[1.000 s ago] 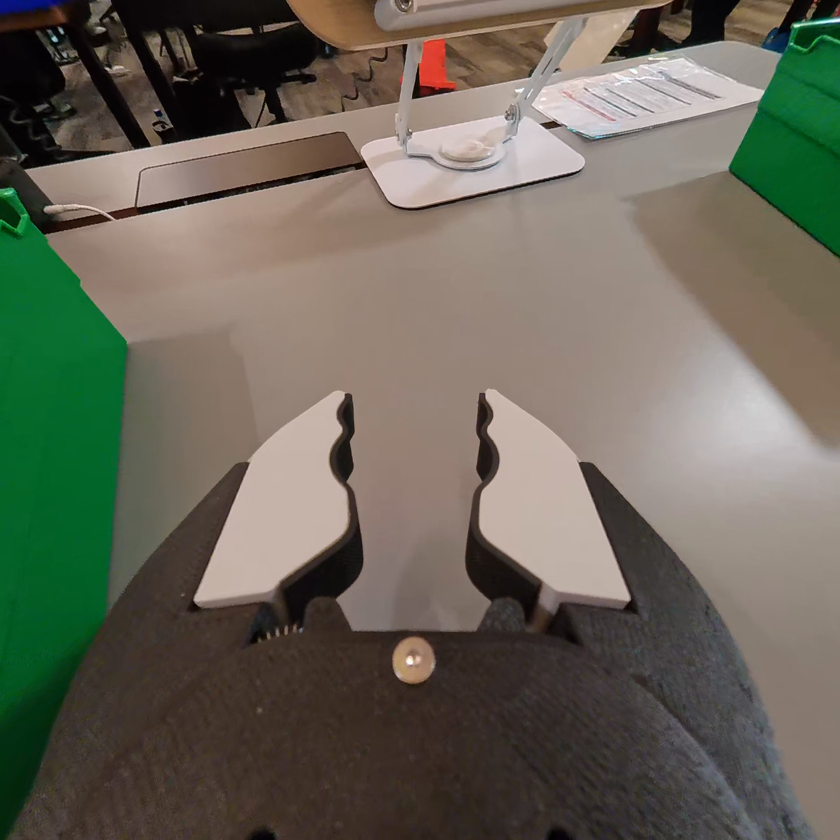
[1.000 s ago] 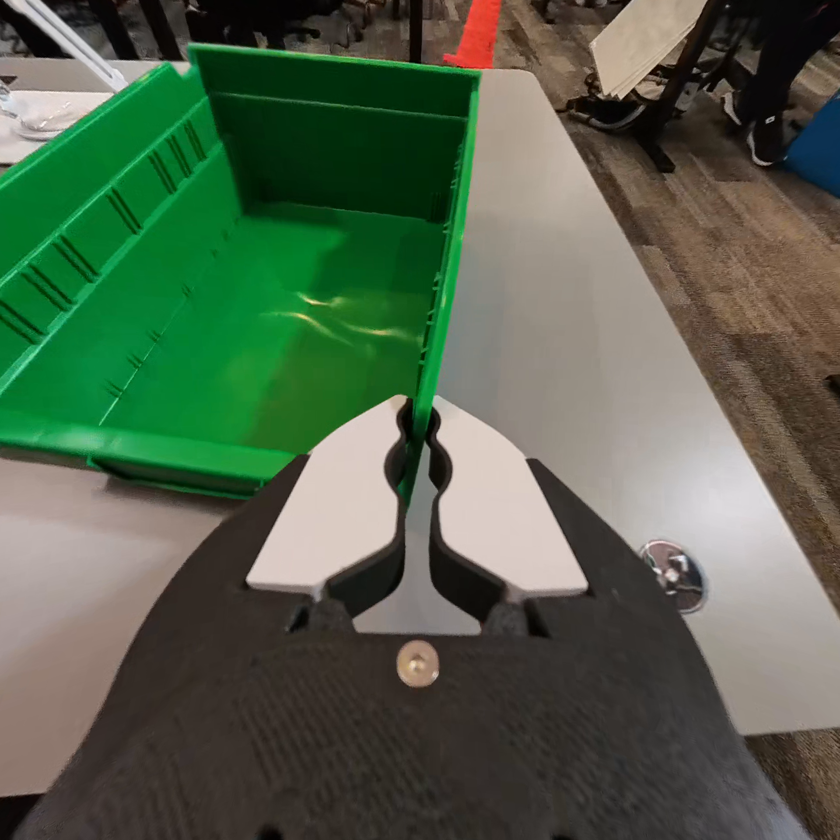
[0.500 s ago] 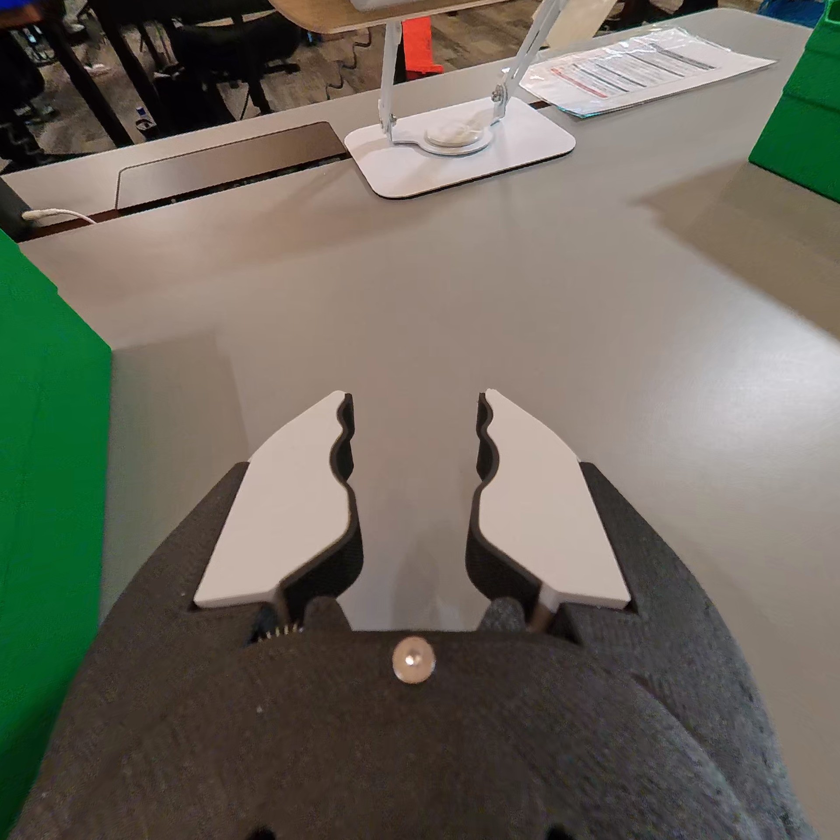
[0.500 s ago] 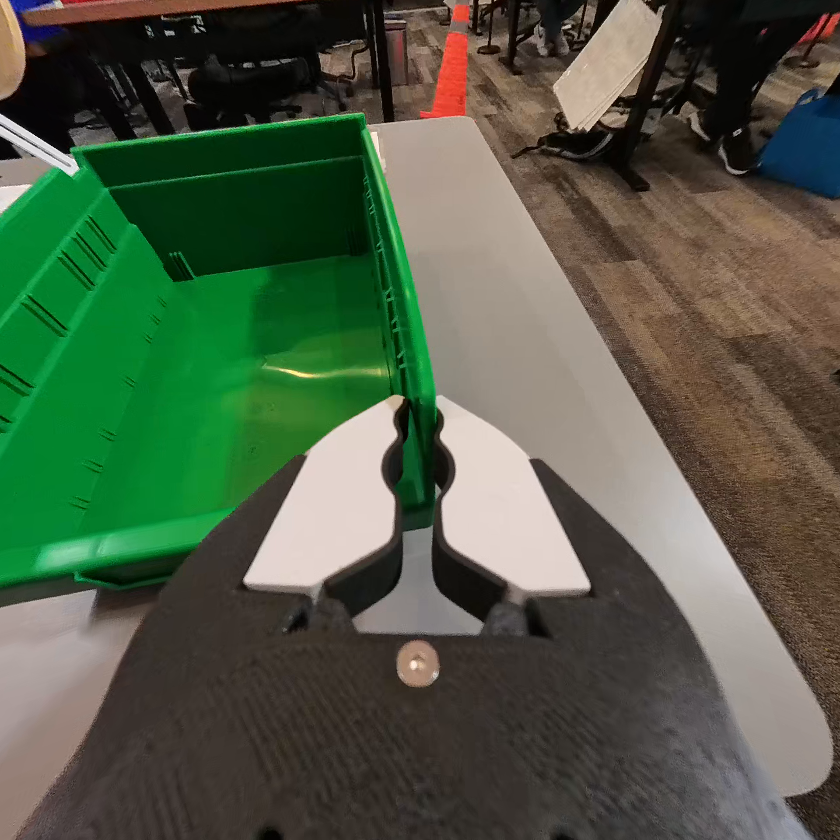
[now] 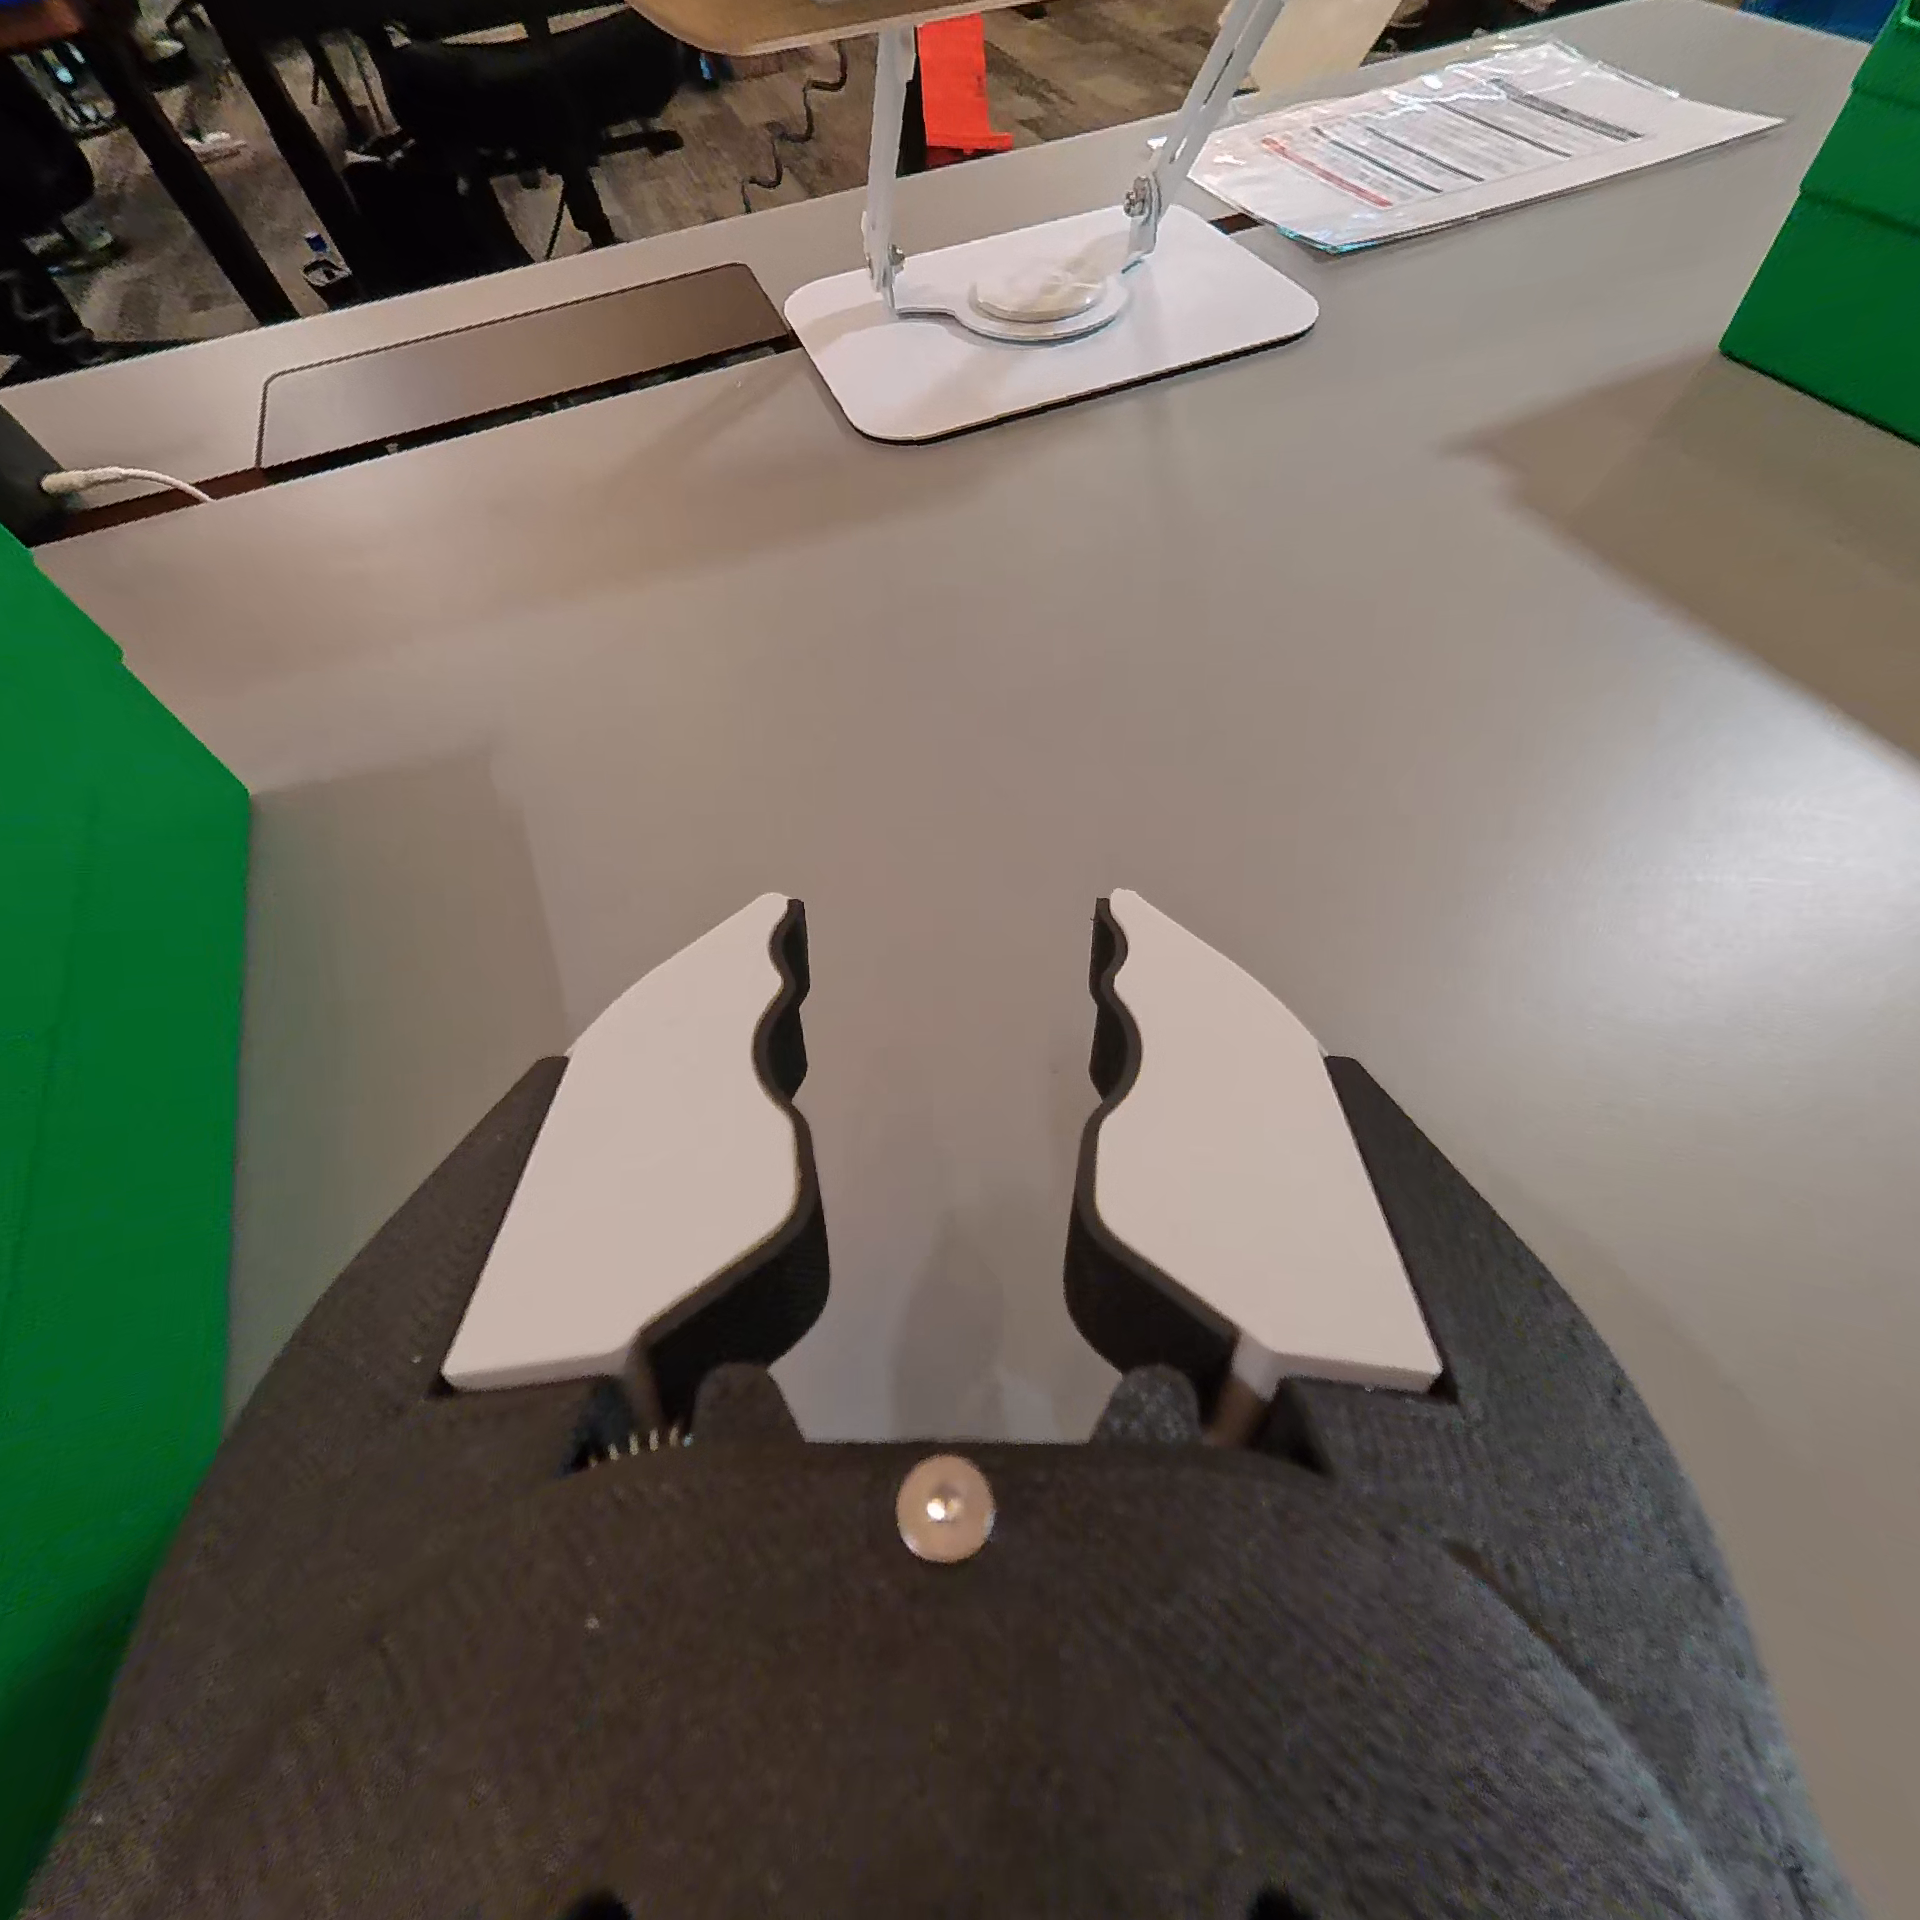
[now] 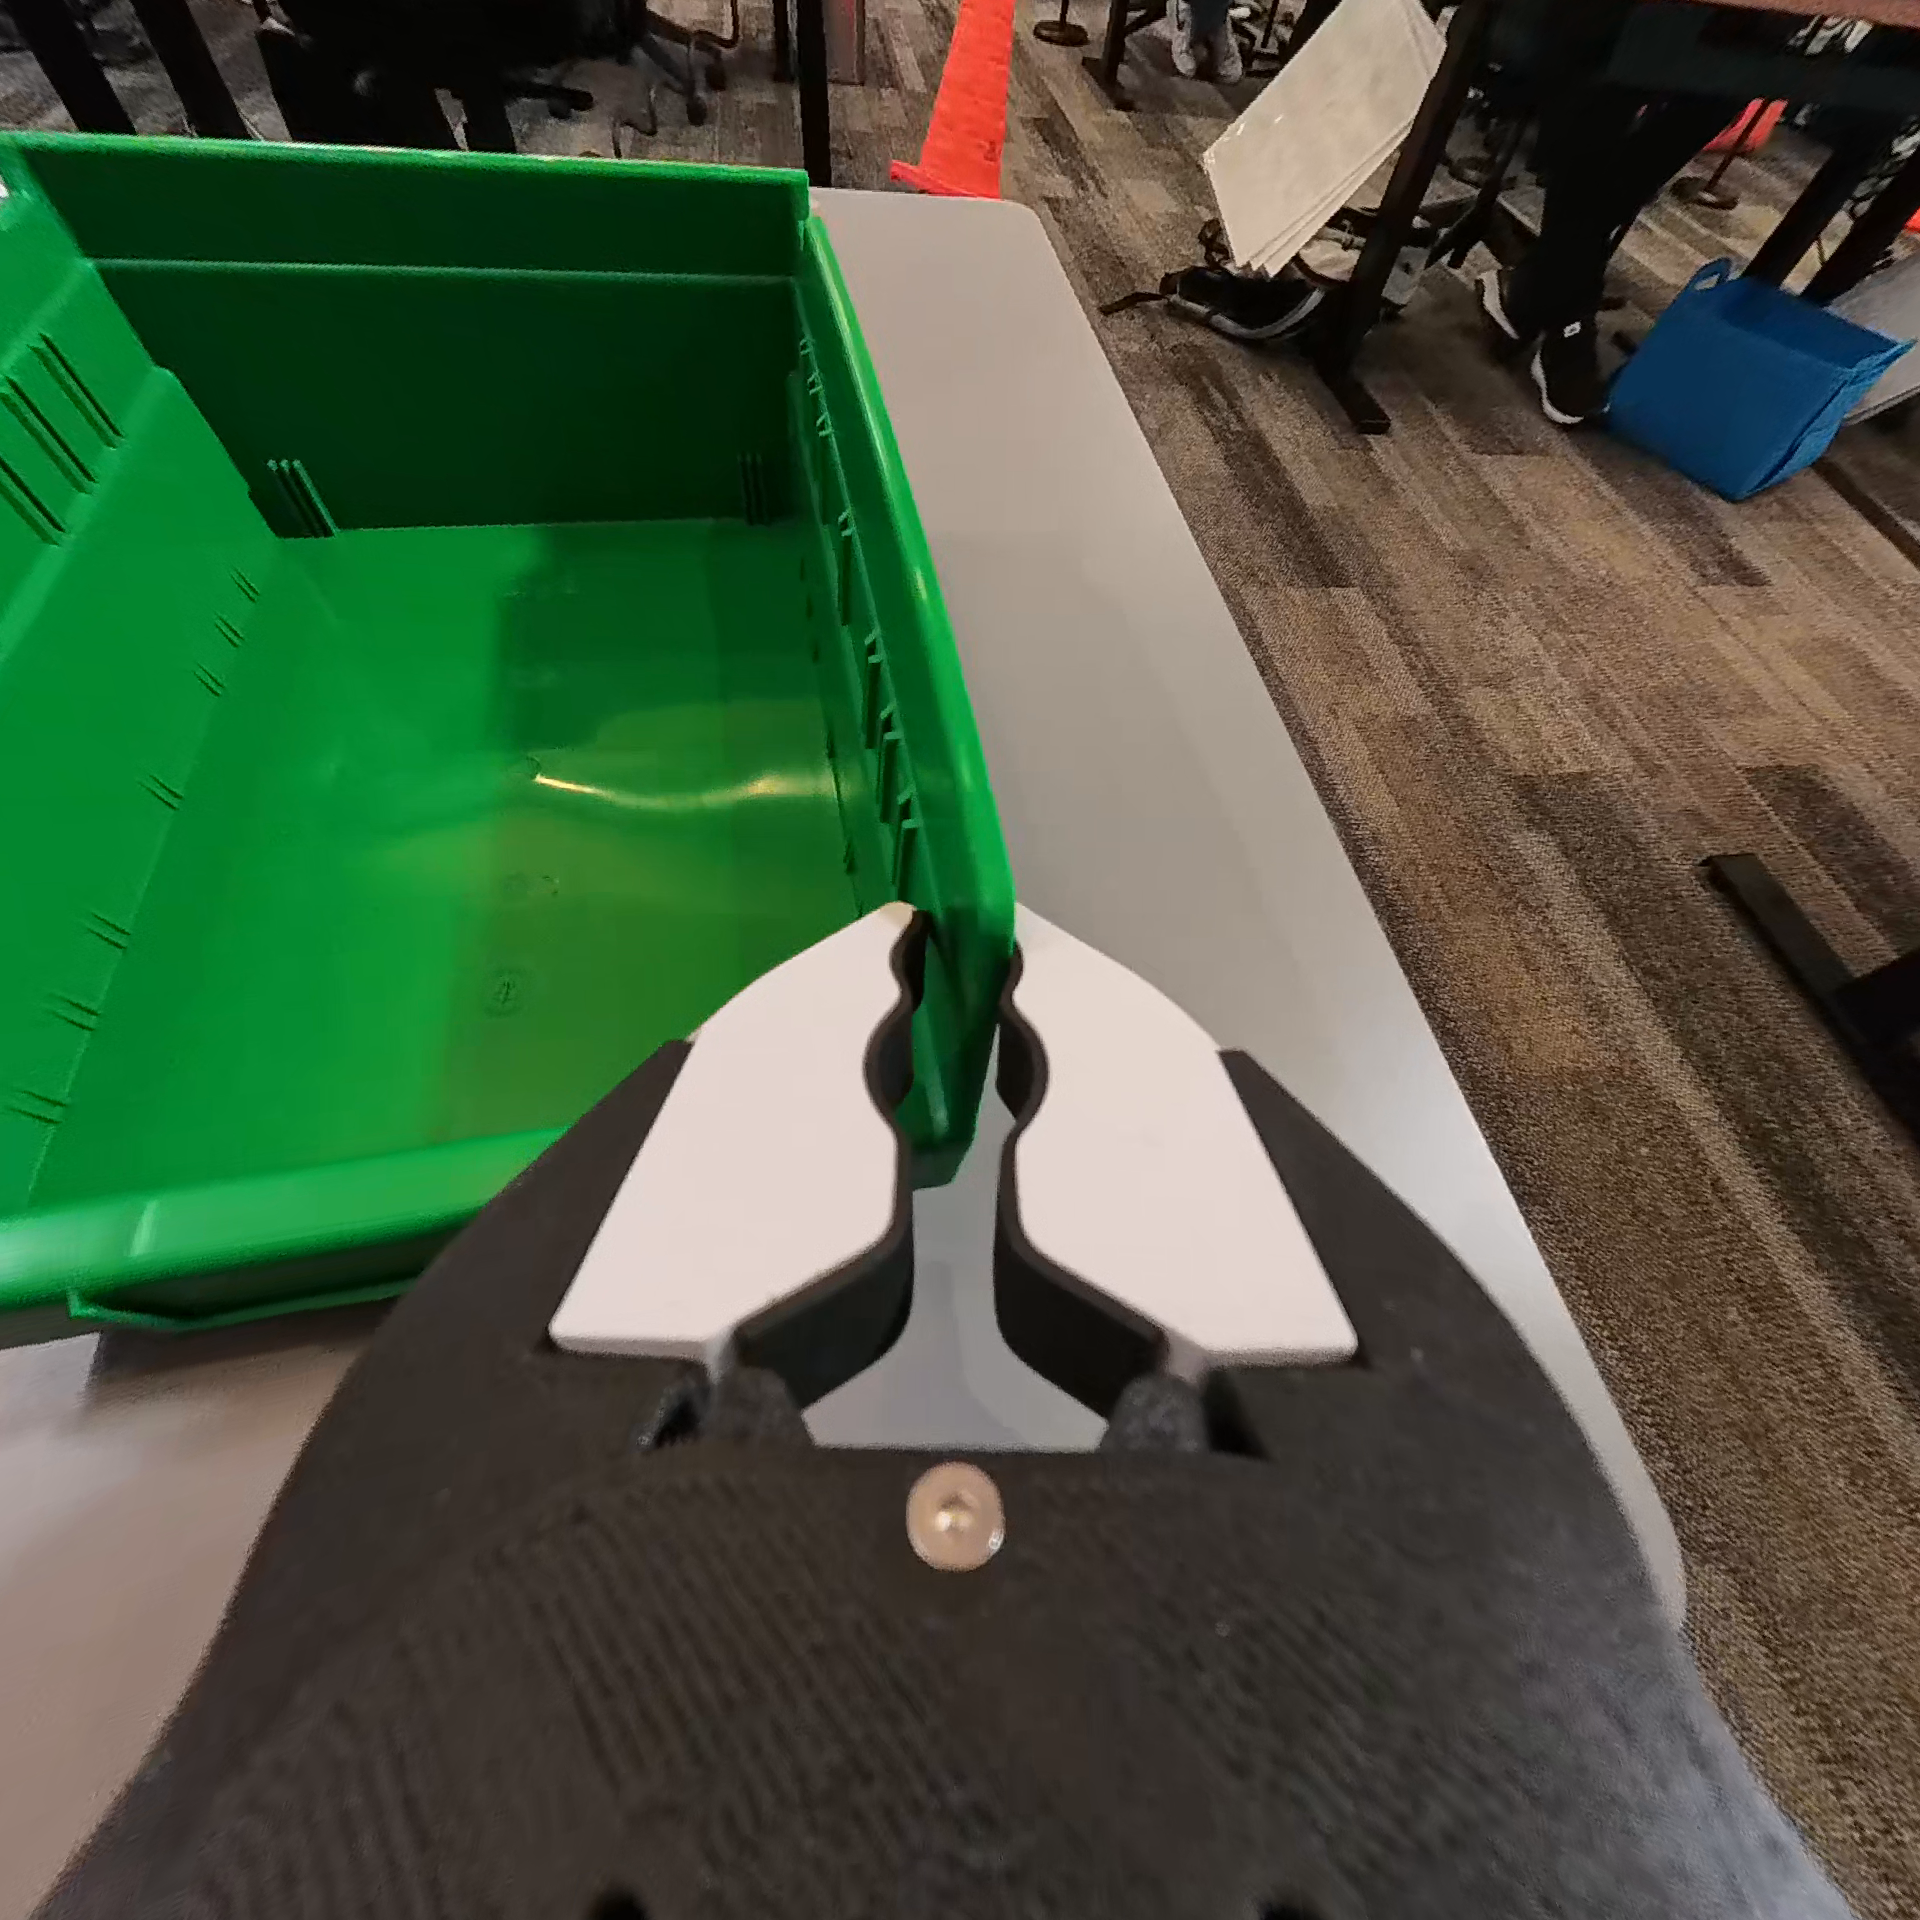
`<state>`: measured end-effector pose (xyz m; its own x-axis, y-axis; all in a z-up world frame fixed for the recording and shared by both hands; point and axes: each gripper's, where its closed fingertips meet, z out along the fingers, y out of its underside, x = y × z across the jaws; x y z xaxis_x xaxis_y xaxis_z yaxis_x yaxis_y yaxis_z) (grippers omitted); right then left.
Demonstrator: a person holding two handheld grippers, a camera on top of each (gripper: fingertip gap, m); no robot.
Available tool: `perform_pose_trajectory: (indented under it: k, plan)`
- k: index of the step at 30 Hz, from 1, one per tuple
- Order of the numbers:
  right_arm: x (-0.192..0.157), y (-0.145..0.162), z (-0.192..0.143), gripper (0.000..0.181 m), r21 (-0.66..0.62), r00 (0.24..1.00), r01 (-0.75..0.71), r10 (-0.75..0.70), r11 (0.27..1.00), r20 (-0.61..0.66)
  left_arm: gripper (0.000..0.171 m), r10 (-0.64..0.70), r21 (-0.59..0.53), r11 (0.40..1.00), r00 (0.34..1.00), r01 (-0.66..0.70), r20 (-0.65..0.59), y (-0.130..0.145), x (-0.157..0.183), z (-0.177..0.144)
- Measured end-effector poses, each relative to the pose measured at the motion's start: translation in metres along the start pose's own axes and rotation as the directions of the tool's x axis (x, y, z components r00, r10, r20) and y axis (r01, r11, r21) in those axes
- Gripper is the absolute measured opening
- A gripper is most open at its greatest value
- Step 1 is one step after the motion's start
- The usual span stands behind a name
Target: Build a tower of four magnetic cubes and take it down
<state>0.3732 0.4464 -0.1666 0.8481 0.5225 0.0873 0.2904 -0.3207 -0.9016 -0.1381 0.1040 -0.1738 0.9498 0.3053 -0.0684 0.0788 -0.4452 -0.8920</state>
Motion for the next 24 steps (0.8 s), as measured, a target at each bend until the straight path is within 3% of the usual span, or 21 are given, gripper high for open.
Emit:
perform_pose_trajectory:
  k: [24]
  plan:
    - [0.001,-0.0003,0.0,0.012,-0.019,0.999,0.017,-0.017,1.0,-0.035,0.053,0.008,-0.018,1.0,1.0,-0.008,-0.003,0.0028,0.0022,0.0014]
